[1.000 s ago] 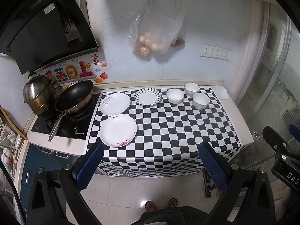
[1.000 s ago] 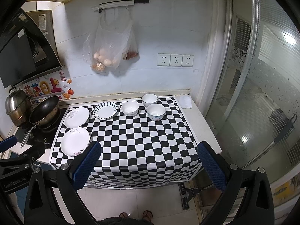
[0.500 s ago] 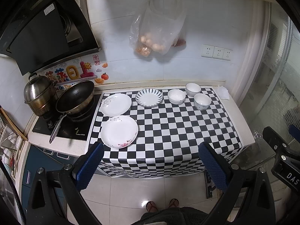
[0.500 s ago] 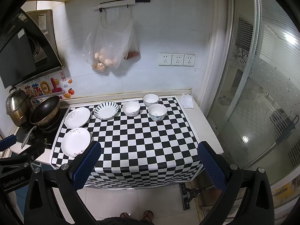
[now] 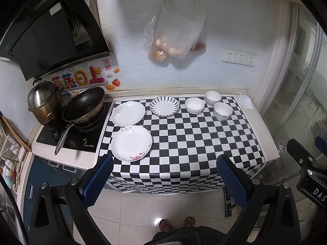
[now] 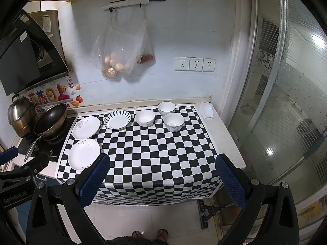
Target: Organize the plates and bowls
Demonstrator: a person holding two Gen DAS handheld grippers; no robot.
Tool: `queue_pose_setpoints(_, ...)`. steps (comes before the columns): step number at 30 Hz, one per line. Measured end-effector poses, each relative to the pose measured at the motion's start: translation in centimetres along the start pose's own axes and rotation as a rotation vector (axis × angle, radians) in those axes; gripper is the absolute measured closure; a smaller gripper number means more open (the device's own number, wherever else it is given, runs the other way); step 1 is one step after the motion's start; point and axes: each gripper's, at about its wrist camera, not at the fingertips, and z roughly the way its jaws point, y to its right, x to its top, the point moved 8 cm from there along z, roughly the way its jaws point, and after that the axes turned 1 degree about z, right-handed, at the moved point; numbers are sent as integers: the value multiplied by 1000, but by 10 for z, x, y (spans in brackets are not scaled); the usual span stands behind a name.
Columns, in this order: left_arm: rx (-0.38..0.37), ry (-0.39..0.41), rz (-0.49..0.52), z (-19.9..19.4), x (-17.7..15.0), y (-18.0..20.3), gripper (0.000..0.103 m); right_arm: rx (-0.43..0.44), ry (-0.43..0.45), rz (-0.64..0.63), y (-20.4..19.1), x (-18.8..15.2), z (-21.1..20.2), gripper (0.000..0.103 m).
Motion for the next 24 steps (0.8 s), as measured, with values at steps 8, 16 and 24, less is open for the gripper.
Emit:
queue_pose_setpoints(8,7,9,8,0,1,2,0,3,0,1,-1,0,0,0)
queue_pose_setpoints(16,12,11,13,0,2,6,0,9,4,5,-3,4,1,0)
queue_pose_setpoints(24,20,8,8,1,2,4,0,29,3,20,-2,8,4,0)
